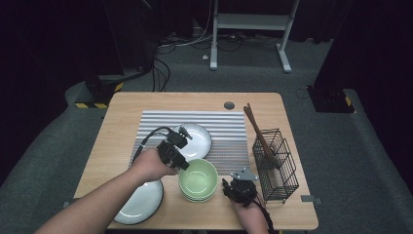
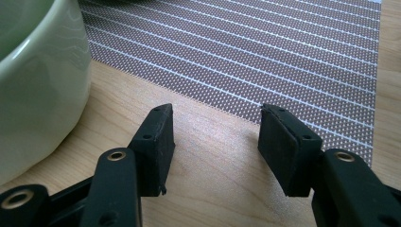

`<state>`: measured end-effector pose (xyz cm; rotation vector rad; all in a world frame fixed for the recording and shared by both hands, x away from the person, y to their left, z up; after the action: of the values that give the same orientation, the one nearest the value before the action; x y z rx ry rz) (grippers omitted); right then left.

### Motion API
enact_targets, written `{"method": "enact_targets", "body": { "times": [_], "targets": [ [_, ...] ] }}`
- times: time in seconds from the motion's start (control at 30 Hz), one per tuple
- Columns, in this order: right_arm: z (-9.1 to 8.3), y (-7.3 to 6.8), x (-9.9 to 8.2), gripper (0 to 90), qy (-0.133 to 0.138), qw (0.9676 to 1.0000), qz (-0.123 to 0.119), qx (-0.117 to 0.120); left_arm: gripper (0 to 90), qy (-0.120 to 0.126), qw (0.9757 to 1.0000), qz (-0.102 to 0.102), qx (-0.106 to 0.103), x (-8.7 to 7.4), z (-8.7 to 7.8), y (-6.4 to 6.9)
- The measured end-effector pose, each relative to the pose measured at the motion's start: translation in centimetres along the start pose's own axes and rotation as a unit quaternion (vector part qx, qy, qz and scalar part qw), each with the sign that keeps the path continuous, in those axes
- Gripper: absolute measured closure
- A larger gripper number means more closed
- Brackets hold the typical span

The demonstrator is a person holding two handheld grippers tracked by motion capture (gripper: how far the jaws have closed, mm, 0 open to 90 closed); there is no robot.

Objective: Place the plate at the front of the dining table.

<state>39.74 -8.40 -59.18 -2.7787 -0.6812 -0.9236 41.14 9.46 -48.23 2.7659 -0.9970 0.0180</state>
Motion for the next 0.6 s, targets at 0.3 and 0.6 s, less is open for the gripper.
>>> {"method": "enact_targets", "body": {
  "times": [0.3,0.6],
  "targets": [
    [0.0,-0.01,-0.01,45.8,0.0,1.0,0.0,0.0,69.9,-0.008,0.9999,0.004,0.006,-0.27,0.59,0.0],
    [0.0,-0.02,-0.01,45.8,0.0,1.0,0.001,0.0,79.0,-0.011,0.9997,0.014,0.015,-0.39,0.78,0.46]
  ]
}}
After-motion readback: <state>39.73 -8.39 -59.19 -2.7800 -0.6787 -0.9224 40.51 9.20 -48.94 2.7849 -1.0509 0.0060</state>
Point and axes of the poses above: each handheld gripper's, and its own axes: z roughly forward along the jaws, x roughly out of its top, y roughly to its right, the point moved 10 cm from there along z, roughly forward along the jaws, and after that the axes turned 11 degrees about -y, right-handed, at the moved point
